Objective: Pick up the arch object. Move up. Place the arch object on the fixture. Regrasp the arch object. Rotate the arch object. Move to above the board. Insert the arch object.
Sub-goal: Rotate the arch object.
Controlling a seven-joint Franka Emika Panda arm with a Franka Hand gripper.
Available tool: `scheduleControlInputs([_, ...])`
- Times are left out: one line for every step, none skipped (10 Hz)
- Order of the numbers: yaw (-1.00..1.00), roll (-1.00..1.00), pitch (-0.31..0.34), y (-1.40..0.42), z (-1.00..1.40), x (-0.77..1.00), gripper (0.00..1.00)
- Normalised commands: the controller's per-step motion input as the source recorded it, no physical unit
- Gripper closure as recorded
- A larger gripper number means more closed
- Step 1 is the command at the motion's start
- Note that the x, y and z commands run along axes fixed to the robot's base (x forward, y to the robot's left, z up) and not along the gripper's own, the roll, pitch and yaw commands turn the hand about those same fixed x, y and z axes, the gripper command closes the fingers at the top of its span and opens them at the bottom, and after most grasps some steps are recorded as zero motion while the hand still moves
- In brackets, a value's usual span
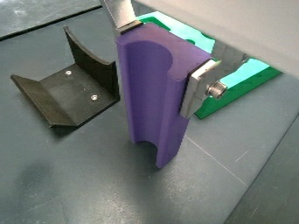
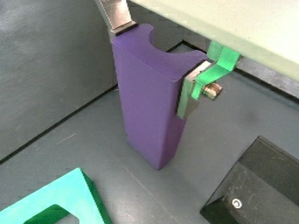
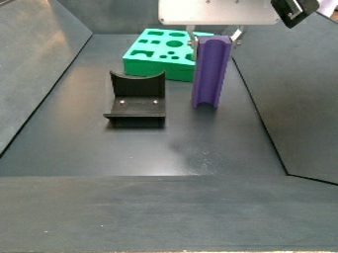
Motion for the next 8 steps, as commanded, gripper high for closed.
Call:
scheduleControlInputs([-0.04,-0.03,-0.017,0.03,-0.19,0.0,1.0])
scheduleControlInputs([-0.04,0.17,-0.017,0.0,0.0,0.0,0.0])
scheduleControlInputs([0.01,0.14,-0.016,0.0,1.0,0.0,0.0])
scheduleControlInputs([0.01,0.14,-0.009,0.0,1.0,-0.01,0.0])
scheduleControlInputs([0.01,0.1,0.032,-0.01,0.96,-0.03,0.0])
scheduleControlInputs([0.01,0.08,0.041,-0.01,0.86,-0.03,0.0])
scheduleControlInputs([0.01,0.01,0.055,-0.01,0.56,-0.01,0.0])
scheduleControlInputs([0.01,-0.03,0.067,-0.01,0.38,0.0,0.0])
